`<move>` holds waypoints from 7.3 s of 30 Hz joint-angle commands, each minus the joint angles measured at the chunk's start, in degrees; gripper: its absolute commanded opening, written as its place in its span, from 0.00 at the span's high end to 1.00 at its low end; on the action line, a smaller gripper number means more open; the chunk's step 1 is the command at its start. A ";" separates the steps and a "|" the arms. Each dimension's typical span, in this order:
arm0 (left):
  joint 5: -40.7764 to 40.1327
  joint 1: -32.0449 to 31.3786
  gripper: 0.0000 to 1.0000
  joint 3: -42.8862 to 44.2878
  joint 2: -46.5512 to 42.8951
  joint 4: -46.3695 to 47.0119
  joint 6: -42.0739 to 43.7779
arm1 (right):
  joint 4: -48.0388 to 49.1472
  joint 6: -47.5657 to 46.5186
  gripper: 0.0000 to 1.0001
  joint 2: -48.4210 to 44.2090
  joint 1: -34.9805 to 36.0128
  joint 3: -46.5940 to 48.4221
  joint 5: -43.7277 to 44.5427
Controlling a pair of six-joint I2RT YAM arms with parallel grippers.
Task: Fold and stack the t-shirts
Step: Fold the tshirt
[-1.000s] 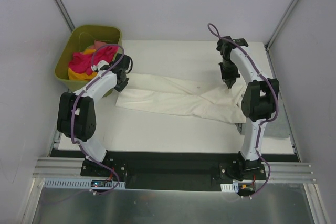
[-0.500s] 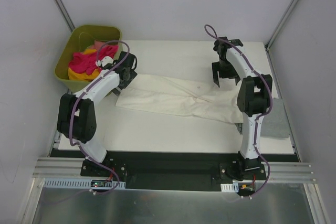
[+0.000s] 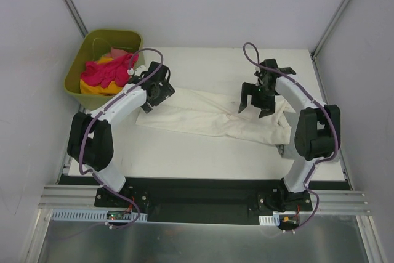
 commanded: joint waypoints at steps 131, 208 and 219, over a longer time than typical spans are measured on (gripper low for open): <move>33.87 -9.26 0.01 -21.52 -2.55 1.27 19.08 | 11.11 11.00 0.01 23.96 18.34 23.91 -3.45; 37.31 16.13 0.01 -39.19 -24.87 3.12 14.50 | 25.61 -25.12 0.47 2.62 49.01 -16.95 15.45; 34.94 17.19 0.01 -38.40 -25.92 1.19 14.76 | 21.31 -22.31 0.84 1.57 52.78 -17.48 12.92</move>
